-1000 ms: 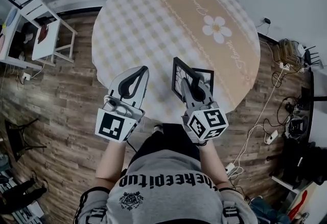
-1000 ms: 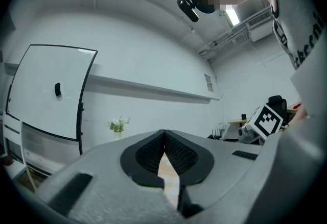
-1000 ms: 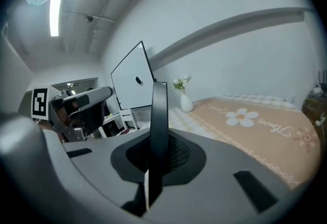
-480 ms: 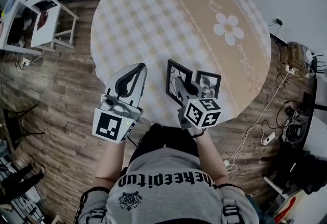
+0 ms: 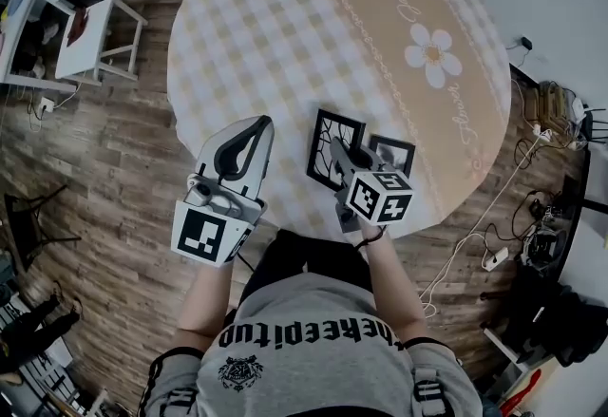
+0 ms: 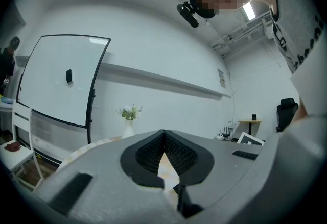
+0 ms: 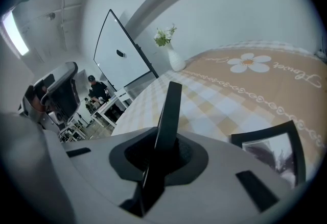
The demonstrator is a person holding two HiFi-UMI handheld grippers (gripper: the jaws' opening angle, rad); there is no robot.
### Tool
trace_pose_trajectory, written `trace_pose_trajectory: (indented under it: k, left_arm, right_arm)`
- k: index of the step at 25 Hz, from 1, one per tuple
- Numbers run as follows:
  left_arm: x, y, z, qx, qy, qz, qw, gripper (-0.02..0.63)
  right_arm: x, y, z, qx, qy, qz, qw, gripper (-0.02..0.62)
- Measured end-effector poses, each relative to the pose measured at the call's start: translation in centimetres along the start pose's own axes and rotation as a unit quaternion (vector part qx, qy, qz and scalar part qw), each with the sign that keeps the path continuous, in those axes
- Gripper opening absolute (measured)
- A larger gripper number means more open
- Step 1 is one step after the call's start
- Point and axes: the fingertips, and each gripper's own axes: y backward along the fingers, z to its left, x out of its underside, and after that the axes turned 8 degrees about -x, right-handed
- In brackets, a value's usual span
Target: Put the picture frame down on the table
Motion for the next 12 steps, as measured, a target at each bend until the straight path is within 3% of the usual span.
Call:
trace_pose_trajectory:
  k: [5,12]
  left_arm:
    - [0.2,-1.0,-0.4,0.002,-0.001,0.005,1.0000,0.014]
    - [0.4,-0.4,0.0,0.006,-0.004,0.002,1.0000,0.014]
  right_arm:
    - [0.0,0.4,-2.2,0.021,-0.015,0.016,1.000,0.055]
    - [1.2,0.4,-2.6,0.060,0.010,0.040,0.997,0.100]
